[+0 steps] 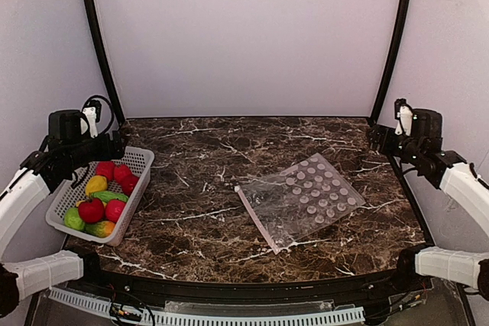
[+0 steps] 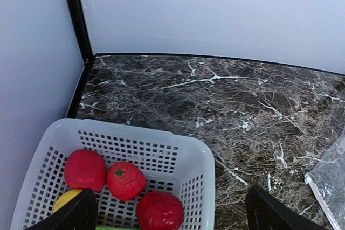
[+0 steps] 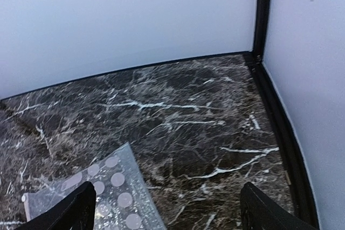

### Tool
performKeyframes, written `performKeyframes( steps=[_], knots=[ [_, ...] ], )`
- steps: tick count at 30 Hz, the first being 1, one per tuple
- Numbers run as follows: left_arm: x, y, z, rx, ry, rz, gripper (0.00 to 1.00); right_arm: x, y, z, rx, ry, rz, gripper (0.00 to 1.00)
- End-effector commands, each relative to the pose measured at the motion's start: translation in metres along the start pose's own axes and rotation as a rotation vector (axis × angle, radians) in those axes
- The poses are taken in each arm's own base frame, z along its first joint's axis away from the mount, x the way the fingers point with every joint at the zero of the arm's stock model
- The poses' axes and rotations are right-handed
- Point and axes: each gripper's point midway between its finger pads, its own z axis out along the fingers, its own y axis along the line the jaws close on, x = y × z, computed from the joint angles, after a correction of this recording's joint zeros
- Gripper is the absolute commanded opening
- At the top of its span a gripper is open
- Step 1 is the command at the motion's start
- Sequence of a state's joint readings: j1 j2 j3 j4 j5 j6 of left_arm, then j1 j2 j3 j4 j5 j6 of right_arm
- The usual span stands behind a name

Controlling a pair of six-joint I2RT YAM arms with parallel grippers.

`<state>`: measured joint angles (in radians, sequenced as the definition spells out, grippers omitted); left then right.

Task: Place the food in the zip-top bag and seal the zipper
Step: Pick up the zipper food storage bag from the center of the board.

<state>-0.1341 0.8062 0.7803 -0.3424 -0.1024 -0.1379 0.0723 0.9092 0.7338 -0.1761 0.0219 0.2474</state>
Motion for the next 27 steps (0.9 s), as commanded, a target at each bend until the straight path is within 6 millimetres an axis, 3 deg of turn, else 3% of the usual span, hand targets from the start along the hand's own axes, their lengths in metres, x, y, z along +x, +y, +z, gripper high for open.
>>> performKeyframes(
  steps=[1, 2, 6, 10, 15, 23, 27],
  knots=[
    [-0.026, -0.048, 0.016, 0.22, -0.03, 0.042, 0.96, 0.035, 0.045, 0.013, -0.121, 0.147, -0.064, 0.88],
    [-0.037, -0.054, 0.018, 0.24, -0.058, 0.043, 0.96, 0.045, 0.057, 0.015, -0.148, 0.18, -0.076, 0.88],
    [-0.048, -0.07, 0.04, 0.299, -0.062, 0.046, 0.96, 0.085, 0.094, 0.023, -0.202, 0.308, -0.127, 0.86],
    [-0.042, -0.071, 0.05, 0.302, -0.047, 0.042, 0.96, 0.131, 0.139, 0.015, -0.293, 0.437, -0.2, 0.86],
    [-0.038, -0.067, 0.045, 0.281, -0.036, 0.065, 0.98, 0.184, 0.183, 0.008, -0.364, 0.581, -0.28, 0.81],
    [-0.032, -0.061, 0.043, 0.251, -0.011, 0.09, 0.99, 0.24, 0.262, 0.008, -0.483, 0.707, -0.423, 0.68],
    [-0.032, -0.058, 0.042, 0.236, -0.014, 0.098, 0.99, 0.263, 0.284, 0.008, -0.497, 0.738, -0.466, 0.69]
  ],
)
